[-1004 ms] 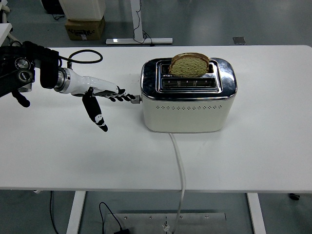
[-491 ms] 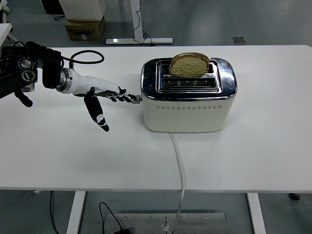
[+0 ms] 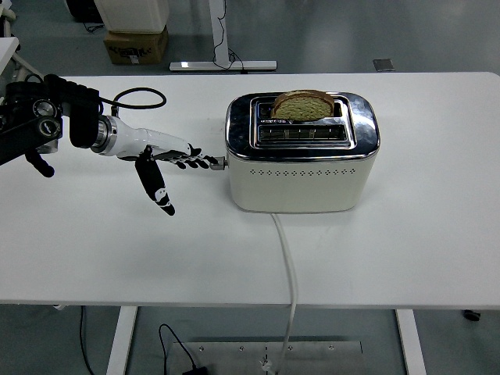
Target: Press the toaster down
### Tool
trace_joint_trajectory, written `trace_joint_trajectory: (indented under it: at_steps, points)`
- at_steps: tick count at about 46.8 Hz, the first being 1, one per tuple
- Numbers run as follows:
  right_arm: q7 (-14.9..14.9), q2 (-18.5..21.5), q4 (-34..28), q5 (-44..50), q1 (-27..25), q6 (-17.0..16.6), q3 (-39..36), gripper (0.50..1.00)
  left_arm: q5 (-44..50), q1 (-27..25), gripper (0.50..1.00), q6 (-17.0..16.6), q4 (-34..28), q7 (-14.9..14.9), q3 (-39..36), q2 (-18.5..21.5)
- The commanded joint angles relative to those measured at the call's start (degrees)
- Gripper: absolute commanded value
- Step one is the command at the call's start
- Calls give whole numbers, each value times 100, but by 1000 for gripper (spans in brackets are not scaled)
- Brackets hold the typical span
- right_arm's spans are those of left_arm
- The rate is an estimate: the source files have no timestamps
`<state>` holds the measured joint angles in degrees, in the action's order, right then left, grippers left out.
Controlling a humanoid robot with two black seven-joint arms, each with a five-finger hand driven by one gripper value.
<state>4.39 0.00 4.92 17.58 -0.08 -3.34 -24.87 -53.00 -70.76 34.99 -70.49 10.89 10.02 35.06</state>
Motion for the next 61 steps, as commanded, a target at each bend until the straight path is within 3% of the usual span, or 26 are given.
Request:
trace_joint_trajectory:
  at_steps: [1, 61]
  points:
    - [0, 0, 0, 0, 0, 0, 0, 998, 1, 35, 1000, 1, 17, 1, 0, -8]
    - [0, 0, 0, 0, 0, 0, 0, 998, 1, 431, 1000, 1, 747, -8, 0, -131]
